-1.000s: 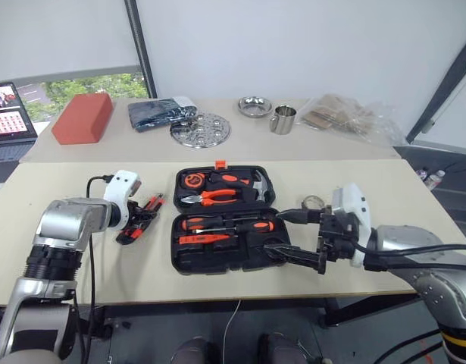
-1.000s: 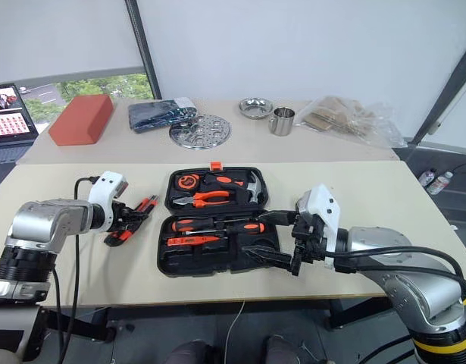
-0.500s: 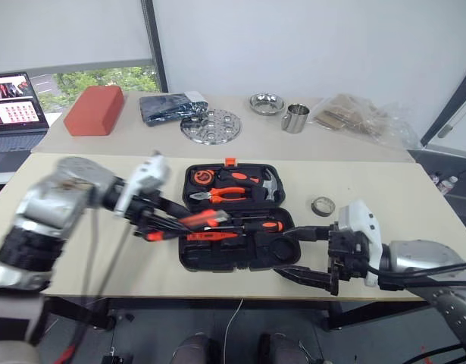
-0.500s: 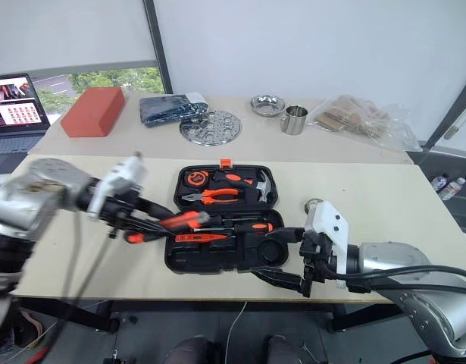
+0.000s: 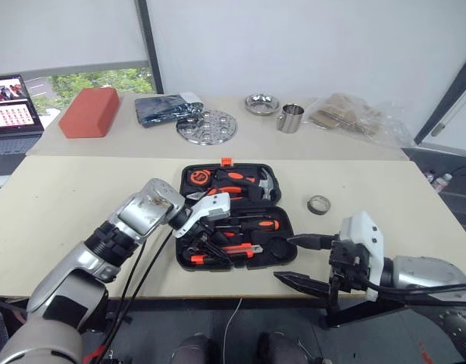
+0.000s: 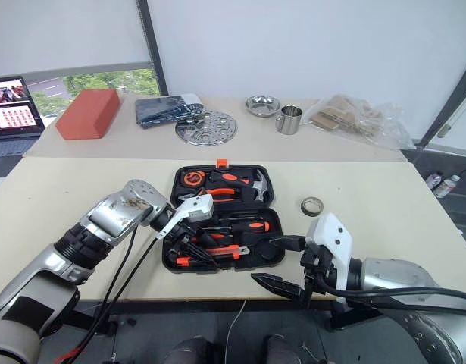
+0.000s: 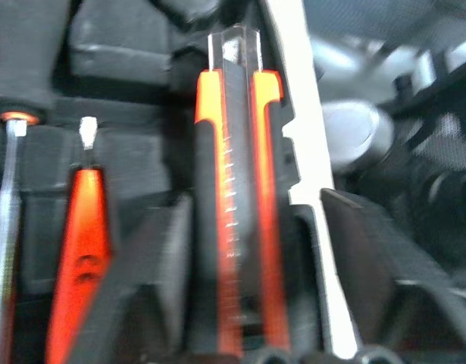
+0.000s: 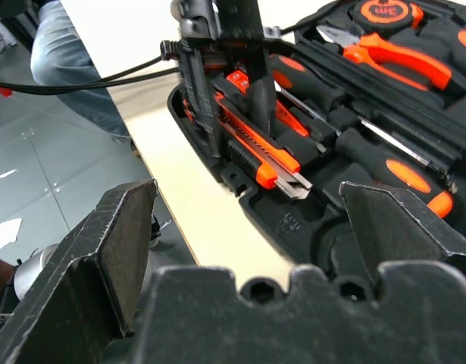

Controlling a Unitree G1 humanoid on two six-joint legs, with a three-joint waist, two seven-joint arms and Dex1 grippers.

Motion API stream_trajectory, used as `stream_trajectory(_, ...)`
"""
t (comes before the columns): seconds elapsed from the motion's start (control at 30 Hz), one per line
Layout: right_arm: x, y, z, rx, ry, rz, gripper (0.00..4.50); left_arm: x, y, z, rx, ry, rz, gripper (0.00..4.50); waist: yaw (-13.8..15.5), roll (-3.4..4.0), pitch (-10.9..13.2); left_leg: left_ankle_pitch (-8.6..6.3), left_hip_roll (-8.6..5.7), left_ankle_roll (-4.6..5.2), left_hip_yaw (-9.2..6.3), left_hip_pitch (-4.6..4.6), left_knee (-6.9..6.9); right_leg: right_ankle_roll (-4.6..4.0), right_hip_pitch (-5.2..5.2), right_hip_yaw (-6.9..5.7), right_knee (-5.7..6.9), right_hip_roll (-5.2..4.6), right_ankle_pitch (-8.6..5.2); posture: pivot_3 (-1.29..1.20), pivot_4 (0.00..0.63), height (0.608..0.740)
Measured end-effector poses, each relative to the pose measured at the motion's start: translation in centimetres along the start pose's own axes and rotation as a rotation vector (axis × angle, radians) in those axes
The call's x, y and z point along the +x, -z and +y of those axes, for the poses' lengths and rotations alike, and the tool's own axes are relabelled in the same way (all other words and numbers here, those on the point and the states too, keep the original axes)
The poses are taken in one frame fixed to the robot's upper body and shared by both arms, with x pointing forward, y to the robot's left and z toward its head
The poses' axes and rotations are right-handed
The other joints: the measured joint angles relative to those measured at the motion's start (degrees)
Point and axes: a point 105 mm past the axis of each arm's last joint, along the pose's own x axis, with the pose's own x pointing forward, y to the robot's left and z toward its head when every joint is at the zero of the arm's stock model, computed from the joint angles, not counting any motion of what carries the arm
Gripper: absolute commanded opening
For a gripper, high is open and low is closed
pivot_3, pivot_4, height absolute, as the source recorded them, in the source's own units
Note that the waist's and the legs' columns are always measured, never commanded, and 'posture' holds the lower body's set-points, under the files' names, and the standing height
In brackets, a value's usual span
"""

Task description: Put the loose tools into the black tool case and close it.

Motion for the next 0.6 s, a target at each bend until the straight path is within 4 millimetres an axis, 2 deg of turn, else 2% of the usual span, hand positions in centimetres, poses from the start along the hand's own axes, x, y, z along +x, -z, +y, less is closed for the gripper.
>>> stream_trajectory(0.03,0.0,0.2,0.1,0.009,0.001,0.002,4.5,-0.5,-0.7,-0.4,-0.025,0.019,-0.059,4.47,0.01,0.0,0.0,-0.02,0.0,0.04,-0.05,-0.11,0.05,0.05,-0.07,0.01,-0.01,-0.01,0.02,0.0,0.15,0.734)
stream_trajectory(0.13,0.0,0.4,0.2,0.02,0.004,0.0,4.5,-2.1,-2.1,-0.8,-0.029,0.023,-0.152,4.47,-0.06,0.0,0.0,-0.04,-0.03,0.08,-0.05,-0.13,0.11,0.13,-0.08,0.07,-0.01,-0.05,0.07,0.0,0.15,0.734)
stream_trajectory(0.27,-0.1,0.6,0.2,0.025,0.004,0.0,4.5,-3.3,-2.0,-0.6,0.007,-0.017,-0.168,3.33,-0.14,0.0,0.0,-0.04,-0.04,0.08,-0.05,-0.11,0.11,0.09,-0.06,0.06,-0.01,-0.03,0.1,0.0,0.15,0.734)
stream_trajectory(0.37,-0.1,0.6,0.1,0.019,0.01,-0.001,4.5,-3.6,-1.1,-0.3,0.033,-0.046,-0.131,2.14,-0.17,0.01,0.0,-0.04,-0.04,0.07,-0.03,-0.11,0.11,0.02,-0.06,0.06,-0.02,-0.02,0.14,0.0,0.15,0.734)
stream_trajectory(0.57,-0.1,0.2,-0.1,-0.002,0.015,-0.007,4.5,-1.5,0.8,-0.2,0.111,-0.034,-0.011,0.06,0.29,0.01,0.0,-0.04,-0.06,0.08,-0.02,-0.12,0.12,-0.01,-0.05,0.05,-0.06,-0.02,0.16,0.0,0.15,0.734)
stream_trajectory(0.6,-0.1,0.2,-0.1,-0.002,0.015,-0.007,4.5,-0.9,1.2,-0.2,0.131,-0.025,0.026,0.02,0.33,0.01,0.0,-0.04,-0.06,0.08,-0.01,-0.12,0.12,-0.04,-0.05,0.06,-0.06,-0.02,0.18,0.0,0.15,0.734)
